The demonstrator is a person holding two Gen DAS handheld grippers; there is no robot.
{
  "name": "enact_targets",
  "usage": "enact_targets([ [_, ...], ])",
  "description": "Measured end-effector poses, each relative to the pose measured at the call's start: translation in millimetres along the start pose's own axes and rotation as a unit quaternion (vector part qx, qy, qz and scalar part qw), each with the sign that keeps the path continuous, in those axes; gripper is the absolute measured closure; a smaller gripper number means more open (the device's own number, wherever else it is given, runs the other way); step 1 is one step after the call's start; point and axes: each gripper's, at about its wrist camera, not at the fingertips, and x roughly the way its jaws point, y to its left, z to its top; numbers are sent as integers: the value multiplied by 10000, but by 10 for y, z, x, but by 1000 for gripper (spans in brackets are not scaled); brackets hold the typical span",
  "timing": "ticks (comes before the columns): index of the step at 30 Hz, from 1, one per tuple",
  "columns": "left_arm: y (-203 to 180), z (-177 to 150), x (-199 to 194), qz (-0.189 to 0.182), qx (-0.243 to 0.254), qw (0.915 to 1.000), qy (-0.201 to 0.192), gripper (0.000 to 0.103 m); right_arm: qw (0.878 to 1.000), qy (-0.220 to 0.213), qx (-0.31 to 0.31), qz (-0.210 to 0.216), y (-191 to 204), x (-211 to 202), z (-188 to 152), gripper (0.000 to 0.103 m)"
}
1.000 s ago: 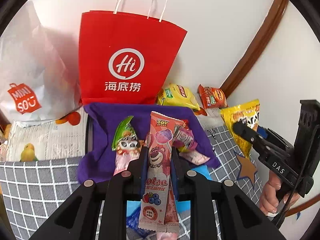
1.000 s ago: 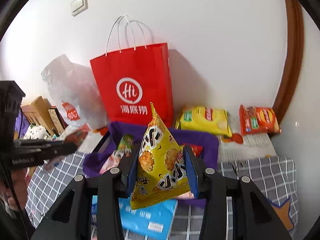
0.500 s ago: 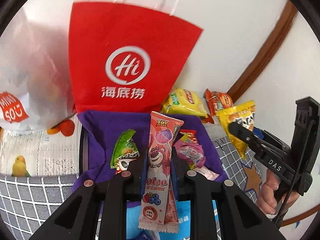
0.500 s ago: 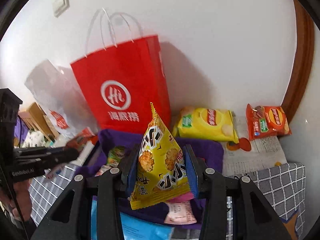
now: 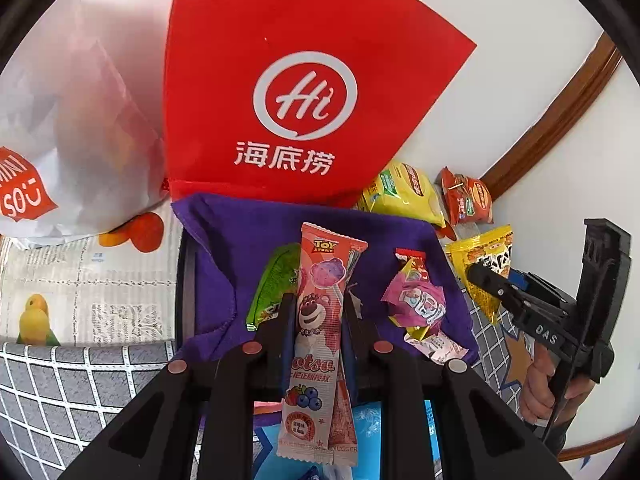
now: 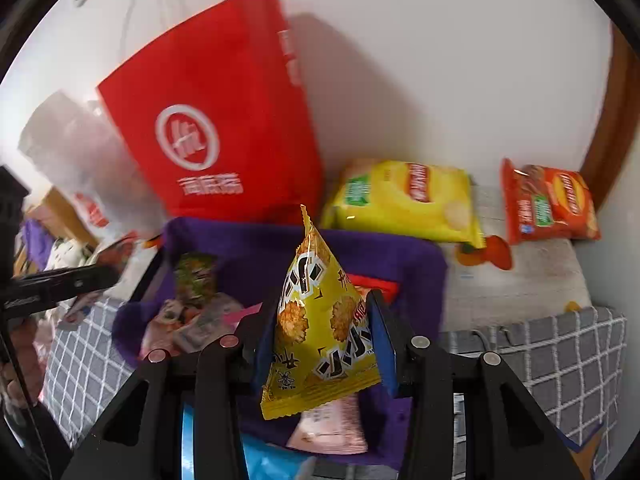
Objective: Organize snacks
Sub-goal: 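Carry the yellow packet in the right gripper while the left carries the pink stick to the towel, then open both grippers to drop the packets onto the purple towel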
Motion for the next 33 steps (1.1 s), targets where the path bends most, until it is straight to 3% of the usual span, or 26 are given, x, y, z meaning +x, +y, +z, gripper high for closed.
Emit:
enact_targets([
  [6, -22, -16, 33, -47, 12, 10000, 69, 84, 9982, 212, -191, 521, 257, 104, -43, 60],
  [13, 5, -10, 19, -74, -39, 9999, 59, 84, 9968, 536, -403, 437, 431, 343, -119, 60],
  [33, -63, -92, 415, -628, -252, 9966, 473, 84, 9964, 454, -567, 448, 547, 343, -158, 50],
])
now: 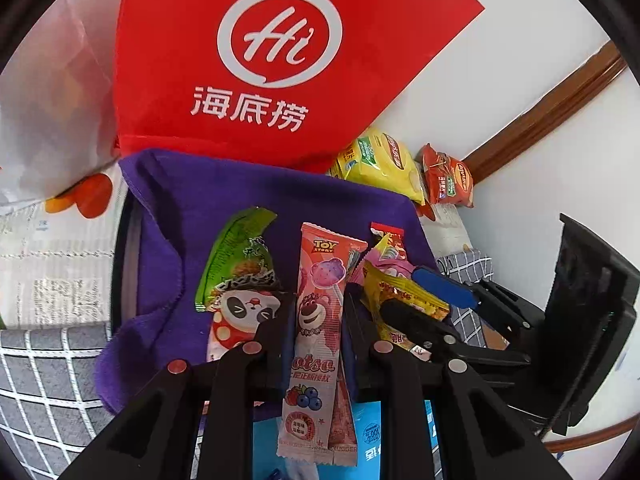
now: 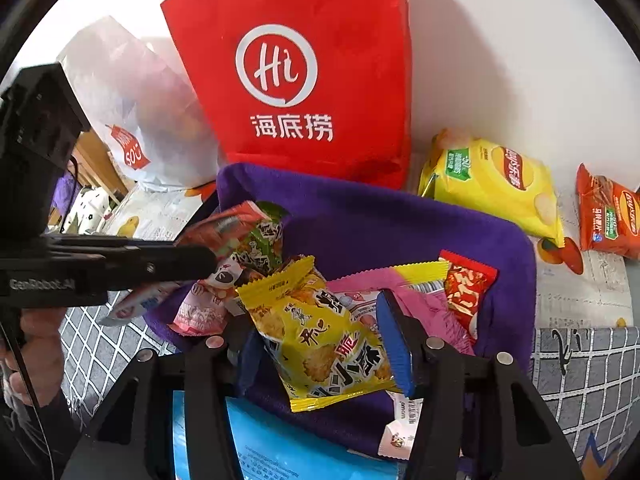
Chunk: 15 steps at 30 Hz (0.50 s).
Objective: Organize snacks
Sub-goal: 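Open both grippers to drop the packets onto the purple towel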
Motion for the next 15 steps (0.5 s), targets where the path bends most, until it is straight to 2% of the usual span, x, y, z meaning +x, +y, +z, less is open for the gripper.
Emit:
enact_targets([
  [4, 3, 1, 73, -76, -72, 9999, 7, 84, 9999, -118, -1, 67, 13, -113, 17, 49],
  [9, 2, -7, 137, -93, -116, 9999, 22, 84, 9995, -266, -174, -62, 70, -239, 29, 49],
  [15, -15, -8, 177, -20, -89, 9998, -167, 84, 9988, -408, -238, -91, 88, -344, 33, 48],
])
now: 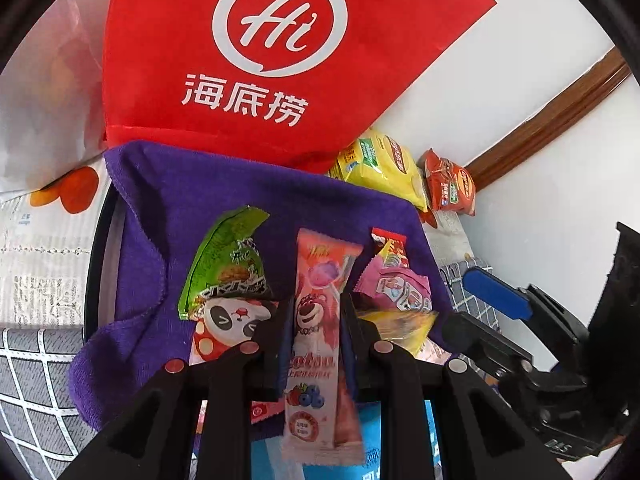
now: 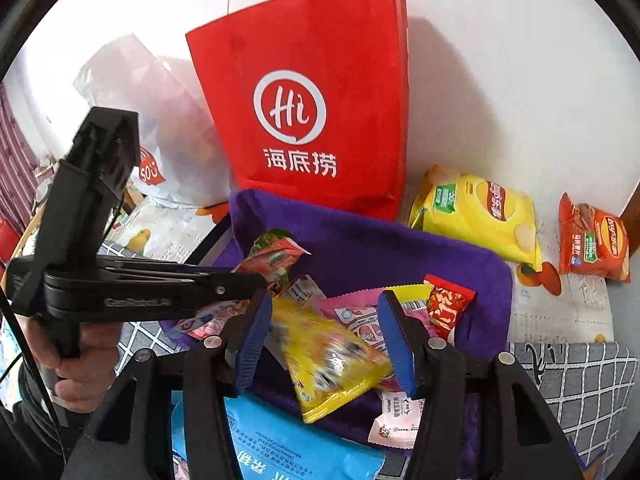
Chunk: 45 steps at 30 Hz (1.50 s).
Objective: Organize snacks
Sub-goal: 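Open both grippers to drop the packets onto the purple towel, then withdraw both tools and close the right gripper on the pale pink peach candy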
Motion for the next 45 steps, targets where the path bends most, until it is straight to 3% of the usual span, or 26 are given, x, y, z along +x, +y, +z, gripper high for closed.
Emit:
enact_targets([
  [9, -57, -11, 11, 62, 131, 9998, -111, 83, 9998, -76, -142, -126, 30, -65, -3, 48],
  [10, -55, -12, -4, 74, 128, 9998, -105, 79, 9997, -86, -166, -141, 39, -77, 2, 48],
  [12, -57, -4, -48, 80, 77, 9999, -129, 55, 9997, -102, -189, -152, 57, -100, 5, 48],
  [13, -62, 0, -82, 108, 61, 9998, -182, 51, 9996, -110, -195, -152, 64, -113, 9, 48],
  [21, -135, 42, -444, 31, 191, 9985, -510, 49, 9987, -406, 280, -100, 43, -273, 39, 48],
  [25, -186, 44, -621, 84, 297, 9978, -590, 49, 9962, -643, 342, -475, 88, -401, 35, 48],
  [30, -295, 15, -802, 123, 418, 9967, -679, 49, 9948, -466, 434, -799, 185, -520, -82, 48],
  [35, -366, -27, -997, 19, 607, 9961, -643, 49, 9949, -272, 437, -862, 383, -730, -395, 48],
  [40, -416, -91, -1268, 402, 513, 9942, -860, 49, 9950, -175, 522, -833, 605, -893, -833, 48],
  [43, -531, -190, -1519, 255, 741, 9906, -1123, 49, 9956, -40, 451, -826, 776, -898, -1077, 48],
  [45, -558, -297, -1617, 246, 802, 9905, -1089, 49, 9962, 67, 457, -737, 888, -882, -1234, 48],
])
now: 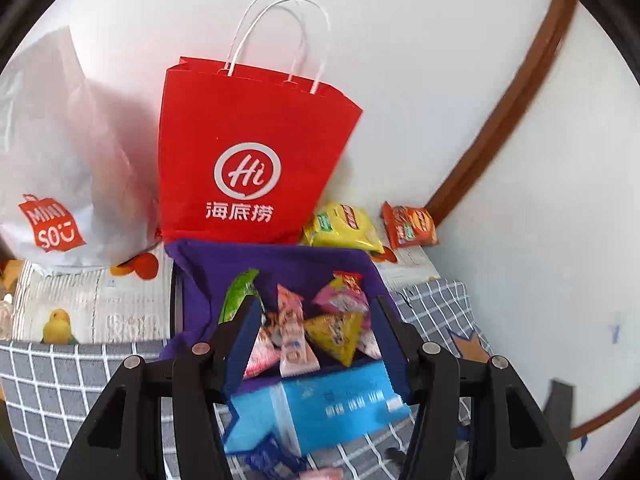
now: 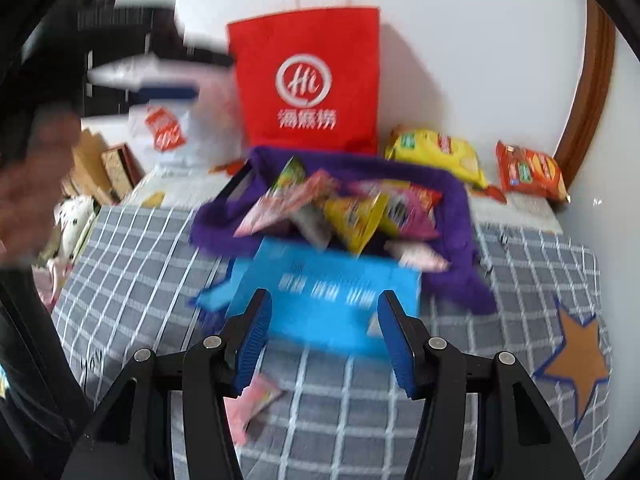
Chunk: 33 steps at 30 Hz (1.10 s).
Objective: Organize snacks
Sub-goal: 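Withdraw both tools and close the right gripper on the pale pink peach candy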
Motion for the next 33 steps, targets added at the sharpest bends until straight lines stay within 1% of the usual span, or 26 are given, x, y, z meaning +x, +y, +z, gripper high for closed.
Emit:
enact_targets([
  [3, 6, -157, -106, 173, 132, 9997, 122, 49, 9996, 144, 78, 214, 117, 43, -208, 48],
  [5, 70, -286, -173, 369, 165, 9990, 201, 49, 9989, 270, 172, 356, 176, 117, -324, 48],
  [10, 306, -546, -292, 537, 5, 9981, 313, 49, 9947, 665, 410, 666, 353, 344, -579, 48],
  [13, 467, -724, -349, 654, -113, 9971, 362, 49, 9935, 803, 439, 682, 444, 466, -684, 48],
  [17, 657, -950, -372, 727, -286, 9957, 490, 49, 9917, 1025, 504, 587, 534, 655, -765, 47],
  [18, 706, -1014, -375, 734, -328, 9955, 511, 49, 9924, 989, 491, 550, 547, 680, -775, 45],
  [19, 742, -1062, -374, 743, -357, 9952, 529, 49, 9943, 839, 433, 488, 576, 678, -782, 41],
  [21, 824, -1167, -342, 796, -418, 9941, 603, 49, 9951, 784, 388, 461, 612, 710, -778, 36],
  [26, 964, -1343, -207, 874, -563, 9912, 815, 49, 9979, 526, 150, 355, 687, 749, -781, 36],
  [27, 969, -1376, -175, 883, -566, 9907, 862, 49, 9983, 486, 90, 321, 690, 751, -782, 37],
  [29, 969, -1427, -100, 889, -581, 9898, 948, 49, 9990, 411, -87, 115, 691, 739, -800, 45],
  [30, 963, -1443, -71, 887, -585, 9895, 979, 49, 9990, 379, -216, -23, 707, 745, -805, 53],
  [31, 950, -1457, -37, 888, -586, 9892, 1010, 49, 9988, 326, -358, -104, 718, 740, -814, 57],
  [33, 904, -1487, 41, 903, -561, 9884, 1080, 49, 9987, 279, -425, -36, 697, 731, -831, 58],
])
